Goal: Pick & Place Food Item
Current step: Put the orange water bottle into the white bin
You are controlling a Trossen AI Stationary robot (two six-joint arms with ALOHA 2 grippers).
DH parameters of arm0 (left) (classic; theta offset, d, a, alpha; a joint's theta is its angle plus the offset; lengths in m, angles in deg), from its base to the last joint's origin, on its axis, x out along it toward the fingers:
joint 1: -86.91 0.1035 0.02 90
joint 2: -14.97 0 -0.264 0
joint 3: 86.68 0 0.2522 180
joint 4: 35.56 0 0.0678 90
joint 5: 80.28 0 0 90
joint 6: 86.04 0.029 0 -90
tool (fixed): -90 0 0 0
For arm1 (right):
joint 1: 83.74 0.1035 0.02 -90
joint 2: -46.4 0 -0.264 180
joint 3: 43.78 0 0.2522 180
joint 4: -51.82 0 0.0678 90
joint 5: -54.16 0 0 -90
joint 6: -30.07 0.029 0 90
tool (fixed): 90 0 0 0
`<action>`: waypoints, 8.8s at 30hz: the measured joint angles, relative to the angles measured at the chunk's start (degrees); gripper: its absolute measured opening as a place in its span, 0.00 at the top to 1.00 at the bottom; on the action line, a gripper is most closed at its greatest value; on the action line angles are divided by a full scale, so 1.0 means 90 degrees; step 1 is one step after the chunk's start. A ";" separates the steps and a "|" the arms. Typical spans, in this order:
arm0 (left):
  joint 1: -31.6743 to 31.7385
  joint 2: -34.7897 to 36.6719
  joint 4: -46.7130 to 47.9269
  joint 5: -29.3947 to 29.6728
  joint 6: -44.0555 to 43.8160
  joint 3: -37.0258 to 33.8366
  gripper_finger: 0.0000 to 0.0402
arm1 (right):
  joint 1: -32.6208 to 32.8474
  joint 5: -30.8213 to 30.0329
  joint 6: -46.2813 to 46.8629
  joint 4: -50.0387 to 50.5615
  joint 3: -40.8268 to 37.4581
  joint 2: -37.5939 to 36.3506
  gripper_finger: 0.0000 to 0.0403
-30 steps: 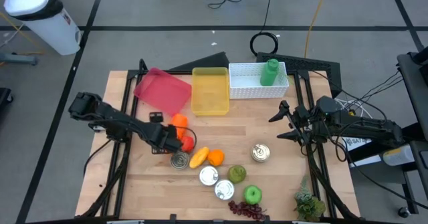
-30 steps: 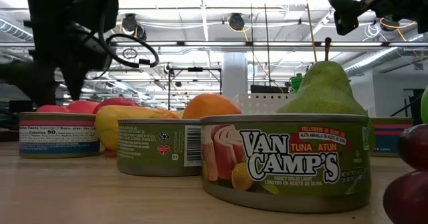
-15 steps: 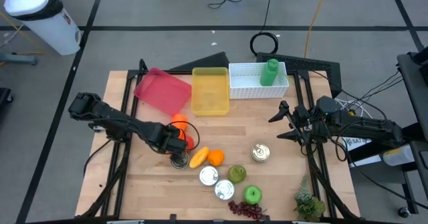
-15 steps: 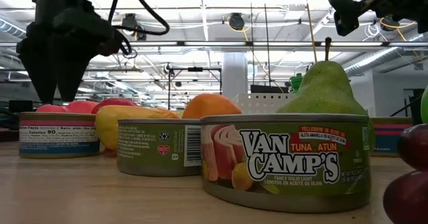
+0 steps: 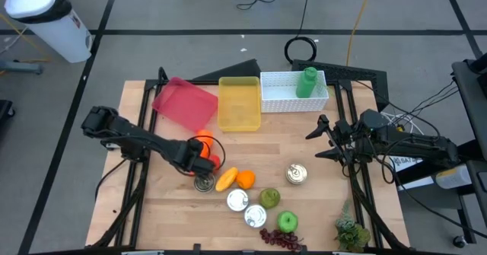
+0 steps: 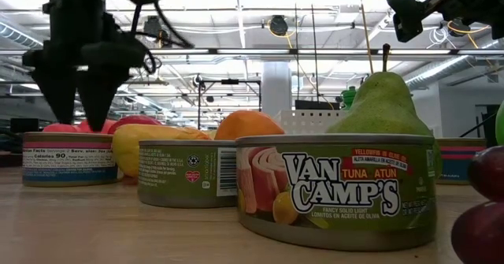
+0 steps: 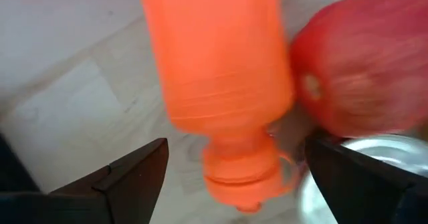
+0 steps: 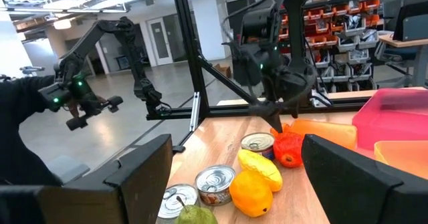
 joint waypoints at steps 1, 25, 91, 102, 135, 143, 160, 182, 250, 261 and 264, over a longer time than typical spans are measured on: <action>-0.0011 -0.0108 0.0070 -0.0046 -0.0026 -0.0003 0.10 | 0.0001 0.0000 0.0002 0.0000 0.0000 0.0001 0.22; 0.0301 -0.0889 0.2500 -0.0665 0.1404 0.0879 0.44 | 0.0001 -0.0002 -0.0002 -0.0012 0.0000 0.0049 0.22; 0.0003 -0.1923 -0.2400 0.1446 0.6708 0.3621 0.42 | 0.1965 -0.2826 -0.1348 -0.5436 0.0204 0.5342 0.32; -0.0056 -0.0936 -0.2396 0.1287 0.6673 0.3805 0.30 | 0.1736 -0.2909 -0.0946 -0.4947 0.0083 0.4907 0.52; -0.0137 -0.0072 -0.8690 0.3111 1.0245 0.1731 0.38 | 0.1628 -0.3513 -0.0029 -0.9047 -0.1206 0.3379 0.56; 0.0222 -0.0624 -0.9390 0.1762 0.9947 0.1722 0.40 | 0.1633 -0.3482 0.0015 -0.9028 -0.0903 0.3276 0.57; 0.0493 -0.0803 -1.0635 0.1363 1.0157 0.1722 0.31 | 0.1953 -0.3371 -0.0510 -0.9076 -0.0899 0.3506 0.57; 0.0708 -0.0801 -1.0601 0.0681 0.9308 0.1734 0.07 | 0.1960 -0.3489 -0.0666 -0.9014 -0.0916 0.3832 0.57; 0.0031 -0.1560 -0.1097 0.1261 0.5498 0.4099 0.43 | 0.3192 -0.7095 -0.3514 -0.0638 0.1370 0.3776 0.23; -0.0013 -0.1709 -0.0858 0.0905 0.5315 0.4102 0.43 | 0.3955 -0.7850 -0.3215 0.0181 0.1885 0.3925 0.23; -0.0034 -0.1697 -0.0652 0.0719 0.5335 0.4094 0.43 | 0.4152 -0.7885 -0.2749 0.0722 0.2197 0.3922 0.23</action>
